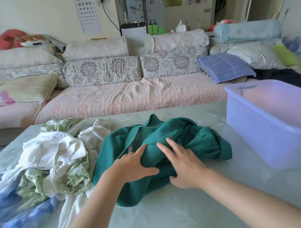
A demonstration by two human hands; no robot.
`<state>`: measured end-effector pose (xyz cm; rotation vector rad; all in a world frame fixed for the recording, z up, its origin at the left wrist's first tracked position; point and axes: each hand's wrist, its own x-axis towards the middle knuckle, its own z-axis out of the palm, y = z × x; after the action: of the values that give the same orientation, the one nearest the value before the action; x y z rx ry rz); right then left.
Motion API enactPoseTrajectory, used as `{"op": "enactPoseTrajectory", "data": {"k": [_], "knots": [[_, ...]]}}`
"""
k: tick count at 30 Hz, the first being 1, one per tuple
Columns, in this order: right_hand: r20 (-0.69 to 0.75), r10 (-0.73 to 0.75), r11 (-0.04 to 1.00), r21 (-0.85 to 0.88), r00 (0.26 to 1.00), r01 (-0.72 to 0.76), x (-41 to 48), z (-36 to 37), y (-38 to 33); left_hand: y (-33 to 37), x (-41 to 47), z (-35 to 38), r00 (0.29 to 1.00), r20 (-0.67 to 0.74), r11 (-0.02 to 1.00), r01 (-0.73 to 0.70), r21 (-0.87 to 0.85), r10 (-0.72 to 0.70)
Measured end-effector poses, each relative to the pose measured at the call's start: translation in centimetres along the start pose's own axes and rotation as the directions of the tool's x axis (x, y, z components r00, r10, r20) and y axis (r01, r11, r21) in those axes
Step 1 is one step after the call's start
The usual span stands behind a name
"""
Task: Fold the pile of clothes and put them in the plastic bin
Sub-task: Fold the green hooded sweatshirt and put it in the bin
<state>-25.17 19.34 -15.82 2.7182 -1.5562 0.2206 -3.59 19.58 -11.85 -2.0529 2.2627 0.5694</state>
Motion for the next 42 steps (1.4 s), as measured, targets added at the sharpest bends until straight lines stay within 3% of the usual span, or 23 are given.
{"op": "enactPoseTrajectory", "data": {"k": [4,7,10,13,16,18,21,23,25,26,28,29,31,34,38,42], "knots": [[-0.098,0.058,0.992,0.122,0.994,-0.045,0.1,3.8,-0.3,-1.2,0.5,1.9,1.0,-0.021,0.99,-0.002,-0.139,-0.001],[-0.2,0.124,0.978,0.191,0.972,-0.085,1.4,4.5,1.0,-0.9,1.3,2.4,0.998,-0.065,1.0,0.004,0.007,-0.004],[-0.237,0.114,0.977,0.205,0.965,-0.065,3.0,3.9,1.6,0.1,1.7,3.0,0.969,-0.243,0.996,-0.017,0.084,0.037],[-0.27,-0.009,0.983,0.177,0.963,0.058,3.8,3.1,2.5,0.0,2.3,1.5,0.878,-0.478,0.998,0.019,0.055,0.009],[-0.37,0.022,0.975,0.213,0.929,0.061,4.3,1.5,4.4,-3.0,2.7,-2.7,0.683,-0.714,0.987,0.148,-0.07,-0.153],[-0.366,0.039,0.985,0.168,0.93,0.025,4.4,0.9,5.5,-5.8,2.3,-4.0,0.581,-0.774,0.956,0.276,-0.101,-0.25],[-0.318,-0.005,0.998,-0.068,0.948,-0.018,3.9,1.0,5.7,-7.0,1.7,-2.8,0.63,-0.727,0.869,0.485,0.094,-0.273],[-0.32,-0.075,0.978,-0.208,0.944,0.007,3.9,1.0,4.4,-6.1,1.8,-1.1,0.696,-0.717,0.917,0.315,0.245,-0.047],[-0.319,-0.147,0.979,-0.181,0.936,0.092,4.0,0.8,2.4,-4.8,1.9,0.1,0.716,-0.66,0.957,-0.038,0.289,0.228],[-0.304,-0.191,0.98,-0.114,0.933,0.163,3.9,0.8,1.4,-4.2,1.8,0.8,0.738,-0.607,0.95,-0.153,0.274,0.294],[-0.176,-0.236,0.97,0.023,0.956,0.244,3.4,1.6,-0.4,-3.9,1.8,1.8,0.869,-0.412,0.949,-0.173,0.264,0.273],[-0.078,-0.234,0.971,0.028,0.969,0.237,3.1,2.1,-1.1,-4.2,1.9,2.2,0.93,-0.301,0.95,-0.123,0.287,0.211],[0.055,-0.206,0.975,-0.076,0.977,0.209,2.8,3.4,-1.9,-5.2,2.1,2.8,0.978,-0.164,0.932,-0.062,0.357,0.128],[0.098,-0.138,0.986,-0.082,0.985,0.147,2.7,3.6,-1.9,-6.2,2.1,2.8,0.958,-0.23,0.954,-0.106,0.281,0.174],[0.055,-0.188,0.977,-0.094,0.981,0.193,2.0,1.7,-0.3,-5.6,1.5,1.7,0.847,-0.476,0.971,-0.228,0.072,0.235],[0.072,-0.083,0.995,-0.043,0.994,0.086,-0.9,0.5,2.1,-4.5,0.6,0.6,0.745,-0.632,0.949,-0.31,-0.049,0.211]]}}
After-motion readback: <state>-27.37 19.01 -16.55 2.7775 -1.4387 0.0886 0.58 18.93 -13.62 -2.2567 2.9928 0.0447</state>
